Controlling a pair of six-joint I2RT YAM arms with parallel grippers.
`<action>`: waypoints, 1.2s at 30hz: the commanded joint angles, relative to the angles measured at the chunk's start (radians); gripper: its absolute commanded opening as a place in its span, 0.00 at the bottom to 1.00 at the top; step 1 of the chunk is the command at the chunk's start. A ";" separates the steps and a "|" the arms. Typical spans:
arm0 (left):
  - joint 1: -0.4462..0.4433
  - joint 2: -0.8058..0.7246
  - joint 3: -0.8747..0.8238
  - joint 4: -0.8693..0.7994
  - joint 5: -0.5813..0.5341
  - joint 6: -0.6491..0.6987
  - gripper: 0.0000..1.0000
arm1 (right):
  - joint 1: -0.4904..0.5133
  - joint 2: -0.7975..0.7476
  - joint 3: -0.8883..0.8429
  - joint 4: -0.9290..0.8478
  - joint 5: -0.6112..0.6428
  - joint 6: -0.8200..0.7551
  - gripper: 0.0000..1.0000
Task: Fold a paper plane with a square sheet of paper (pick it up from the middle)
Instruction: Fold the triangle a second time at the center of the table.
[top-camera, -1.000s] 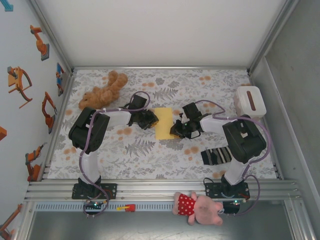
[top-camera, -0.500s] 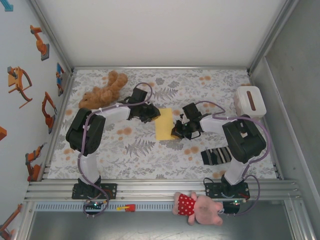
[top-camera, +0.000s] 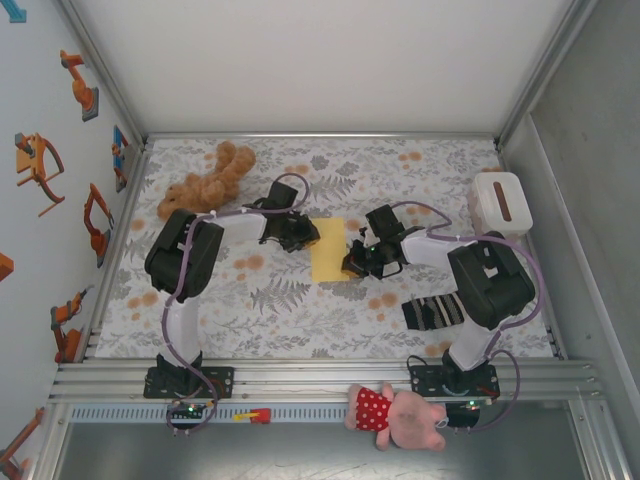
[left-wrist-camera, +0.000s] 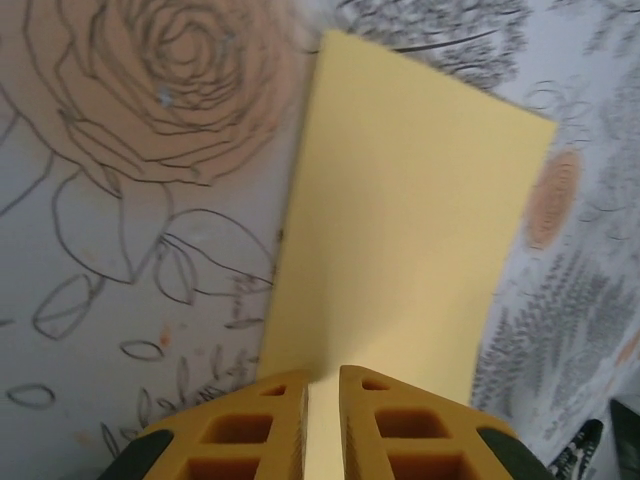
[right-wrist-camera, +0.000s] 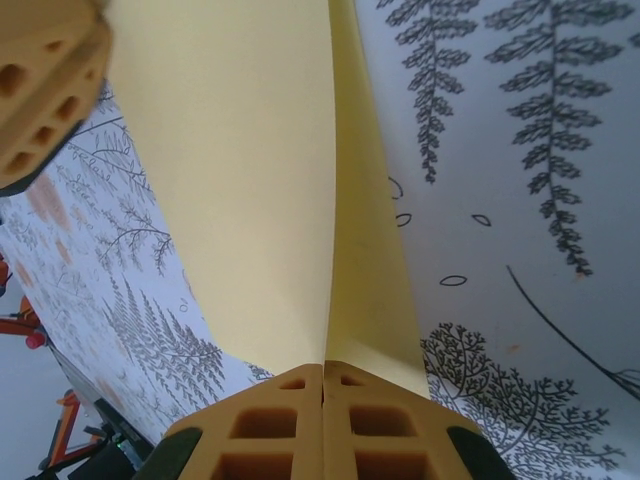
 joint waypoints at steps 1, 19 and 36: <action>0.007 0.028 0.027 -0.034 -0.001 -0.002 0.15 | 0.004 -0.010 0.045 -0.010 -0.039 -0.031 0.00; 0.008 0.044 0.017 -0.071 -0.022 -0.010 0.13 | 0.034 0.130 0.152 0.129 -0.049 0.030 0.00; 0.007 0.046 0.007 -0.065 -0.013 -0.017 0.13 | 0.050 0.202 0.211 0.166 0.028 0.042 0.00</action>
